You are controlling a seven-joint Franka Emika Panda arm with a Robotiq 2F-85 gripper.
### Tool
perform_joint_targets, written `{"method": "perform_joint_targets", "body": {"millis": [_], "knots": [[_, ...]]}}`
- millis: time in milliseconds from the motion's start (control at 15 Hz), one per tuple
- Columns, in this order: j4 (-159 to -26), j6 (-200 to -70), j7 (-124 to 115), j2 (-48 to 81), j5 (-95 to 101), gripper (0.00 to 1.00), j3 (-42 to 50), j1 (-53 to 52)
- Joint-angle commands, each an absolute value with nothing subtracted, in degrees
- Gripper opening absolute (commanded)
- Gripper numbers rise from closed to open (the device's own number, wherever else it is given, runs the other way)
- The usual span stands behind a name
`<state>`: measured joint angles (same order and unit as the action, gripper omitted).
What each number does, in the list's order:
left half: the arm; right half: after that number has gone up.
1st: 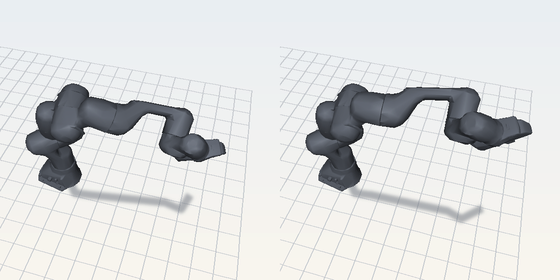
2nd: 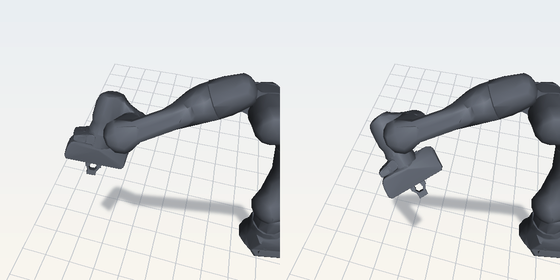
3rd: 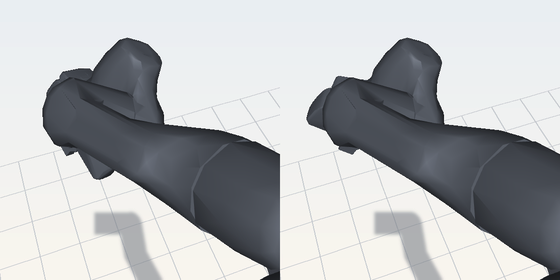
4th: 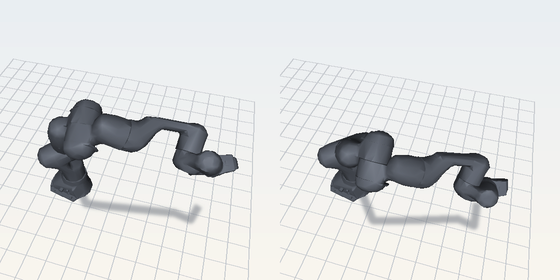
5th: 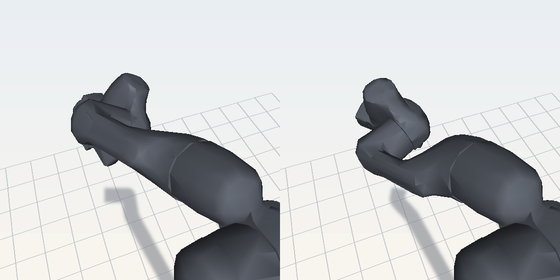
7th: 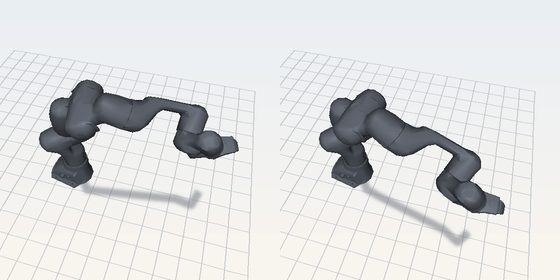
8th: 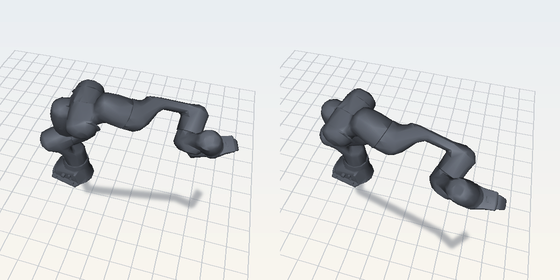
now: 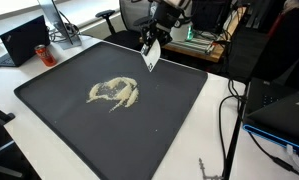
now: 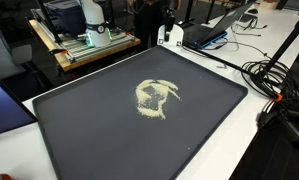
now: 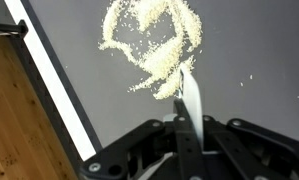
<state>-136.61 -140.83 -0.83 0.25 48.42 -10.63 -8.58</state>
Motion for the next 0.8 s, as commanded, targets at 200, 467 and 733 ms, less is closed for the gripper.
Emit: {"method": "perform_joint_targets", "body": {"millis": [200,467,733], "knots": [[-129.3,-137.53,-5.54,8.26,48.16,0.01,-11.84,-12.0],[-124.65,-135.67,-1.73,12.03,41.59,0.01,-12.08,-12.49],[-119.85,-132.72,5.58,14.71,32.95,0.01,-11.86,-11.81]]}}
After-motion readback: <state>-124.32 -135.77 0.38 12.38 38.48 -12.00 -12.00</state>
